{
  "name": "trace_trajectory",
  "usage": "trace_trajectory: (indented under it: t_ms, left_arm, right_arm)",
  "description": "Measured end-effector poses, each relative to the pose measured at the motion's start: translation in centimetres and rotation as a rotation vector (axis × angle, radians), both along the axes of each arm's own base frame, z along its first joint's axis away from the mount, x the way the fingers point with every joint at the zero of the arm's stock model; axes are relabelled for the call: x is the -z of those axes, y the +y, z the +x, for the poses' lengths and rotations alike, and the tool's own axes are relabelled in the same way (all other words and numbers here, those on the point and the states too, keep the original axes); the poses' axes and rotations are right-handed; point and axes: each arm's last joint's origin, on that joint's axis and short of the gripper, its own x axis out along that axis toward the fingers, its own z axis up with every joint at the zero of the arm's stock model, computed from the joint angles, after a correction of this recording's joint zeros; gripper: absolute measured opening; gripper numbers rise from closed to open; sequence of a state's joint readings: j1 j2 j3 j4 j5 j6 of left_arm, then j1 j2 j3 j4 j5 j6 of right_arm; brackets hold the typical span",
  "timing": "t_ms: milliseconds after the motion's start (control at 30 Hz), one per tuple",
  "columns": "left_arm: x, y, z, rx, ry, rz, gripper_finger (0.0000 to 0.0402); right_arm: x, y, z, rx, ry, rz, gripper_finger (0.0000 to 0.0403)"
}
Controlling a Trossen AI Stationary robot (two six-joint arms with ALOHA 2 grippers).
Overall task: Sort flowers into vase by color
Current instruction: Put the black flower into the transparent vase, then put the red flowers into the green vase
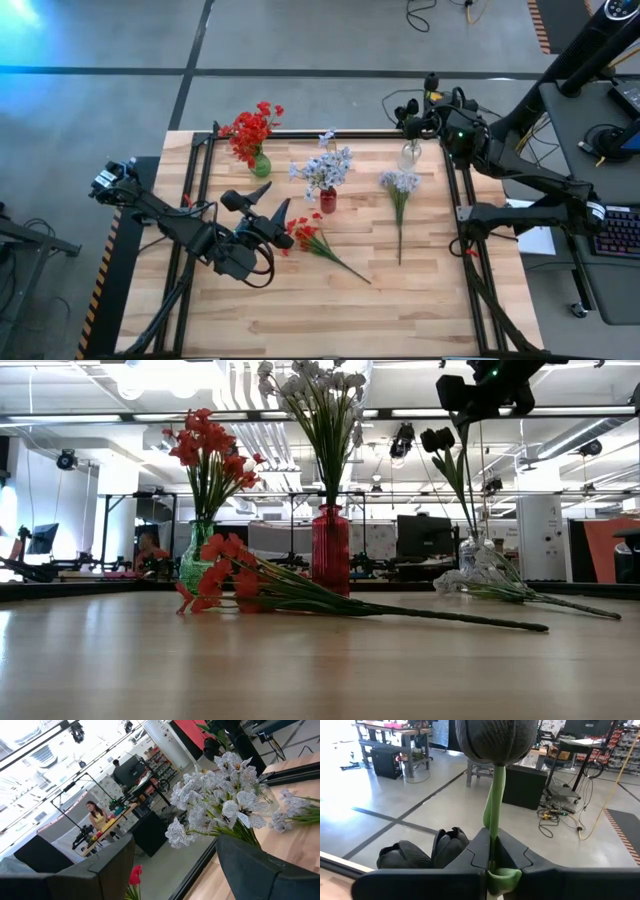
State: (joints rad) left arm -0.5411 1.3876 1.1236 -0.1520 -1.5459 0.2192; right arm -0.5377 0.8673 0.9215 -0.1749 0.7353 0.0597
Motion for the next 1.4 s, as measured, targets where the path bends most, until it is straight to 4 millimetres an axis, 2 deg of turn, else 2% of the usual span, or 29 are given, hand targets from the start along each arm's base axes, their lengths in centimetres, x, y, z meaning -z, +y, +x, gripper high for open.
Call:
trace_trajectory:
  t_ms: [833, 1067, 1233, 1400]
  left_arm:
    - [0.0, 0.0, 0.0, 0.0, 0.001, 0.001, 0.026]
    - [0.0, 0.0, 0.0, 0.0, 0.002, 0.001, 0.026]
    - [0.1, 0.0, 0.0, 0.014, 0.003, -0.007, 0.026]
    - [0.5, 0.2, 0.6, 0.189, 0.061, -0.079, 0.026]
  right_arm:
    - [0.0, 0.0, 0.0, 0.005, 0.001, 0.0, 0.0159]
    - [-0.4, 0.1, -0.2, 0.005, -0.01, -0.007, 0.0177]
    - [-1.5, 0.8, -0.5, -0.034, -0.043, -0.026, 0.018]
    - [-2.0, 2.0, 0.0, -0.211, -0.097, -0.01, 0.0178]
